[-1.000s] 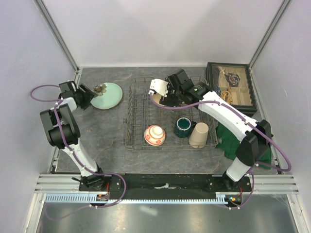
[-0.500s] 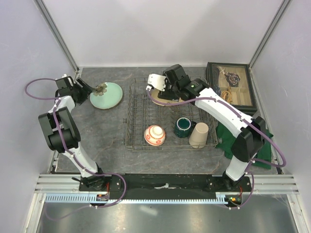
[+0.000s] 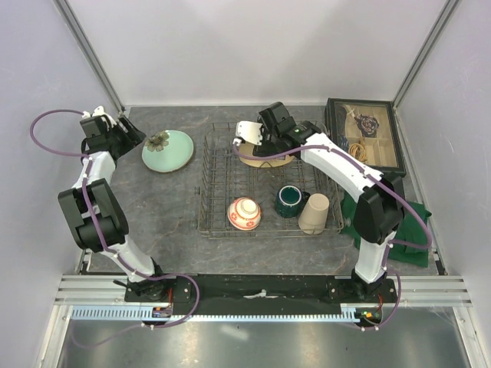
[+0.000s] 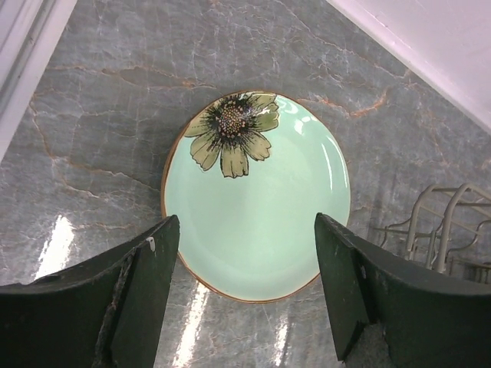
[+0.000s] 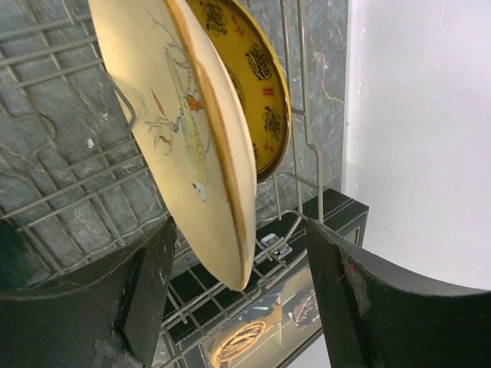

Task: Unload the mixed dishes from the dish rack
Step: Pick up the plate from the dish rack, then place the plate at the center of the board.

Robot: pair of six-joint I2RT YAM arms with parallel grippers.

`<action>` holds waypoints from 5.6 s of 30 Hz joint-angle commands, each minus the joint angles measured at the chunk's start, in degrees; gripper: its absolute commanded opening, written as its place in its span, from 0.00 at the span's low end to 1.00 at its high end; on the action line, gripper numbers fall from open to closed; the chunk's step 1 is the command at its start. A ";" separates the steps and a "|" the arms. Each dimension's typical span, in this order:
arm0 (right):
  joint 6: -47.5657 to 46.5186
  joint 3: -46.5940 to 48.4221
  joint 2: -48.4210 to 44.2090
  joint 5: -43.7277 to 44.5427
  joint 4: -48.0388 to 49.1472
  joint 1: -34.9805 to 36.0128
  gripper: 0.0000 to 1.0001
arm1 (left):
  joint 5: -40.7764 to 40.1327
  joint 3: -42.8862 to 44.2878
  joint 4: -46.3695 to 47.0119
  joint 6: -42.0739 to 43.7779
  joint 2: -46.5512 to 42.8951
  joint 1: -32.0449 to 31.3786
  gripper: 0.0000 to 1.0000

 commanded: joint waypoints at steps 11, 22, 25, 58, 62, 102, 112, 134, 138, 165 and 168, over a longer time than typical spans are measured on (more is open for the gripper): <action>-2.16 3.25 1.69 -5.90 -1.46 -1.31 0.71 | 1.78 0.16 -0.36 7.00 -3.88 0.10 0.78; -2.77 2.81 3.10 -7.67 -2.43 -1.31 0.63 | 2.92 1.04 -0.63 7.27 -3.62 0.10 0.78; -2.86 2.73 3.63 -8.37 -2.43 -1.40 0.59 | 3.19 0.96 -0.63 7.27 -3.62 0.10 0.78; -4.44 4.57 3.19 -6.96 -3.57 -2.63 0.20 | 3.89 0.78 -0.63 10.17 -3.79 0.02 0.78; -5.15 5.18 2.57 -6.09 -4.01 -2.63 0.15 | 3.27 0.87 -0.63 11.22 -3.71 0.02 0.78; 2.85 13.63 -11.31 -18.20 -12.45 -0.26 0.04 | 43.95 -3.35 -9.13 37.84 -27.86 -4.54 0.77; 8.03 12.57 -13.95 -26.03 -12.71 0.36 0.04 | 40.45 -7.14 -16.17 50.16 -37.90 -23.26 0.77; 12.61 12.04 -14.65 -35.44 -14.21 5.28 0.04 | 33.51 -4.76 -18.38 53.76 -34.12 -37.86 0.72; 12.69 11.95 -14.92 -36.32 -14.30 5.54 0.04 | 33.24 -4.93 -18.65 53.94 -33.50 -39.09 0.68; 13.66 7.12 -16.59 -35.18 -11.66 5.81 0.37 | 36.41 -6.69 -19.26 51.83 -33.85 -41.82 0.02; 13.84 6.68 -16.59 -34.21 -11.22 5.72 0.45 | 36.50 -6.95 -19.26 51.57 -34.20 -41.73 0.02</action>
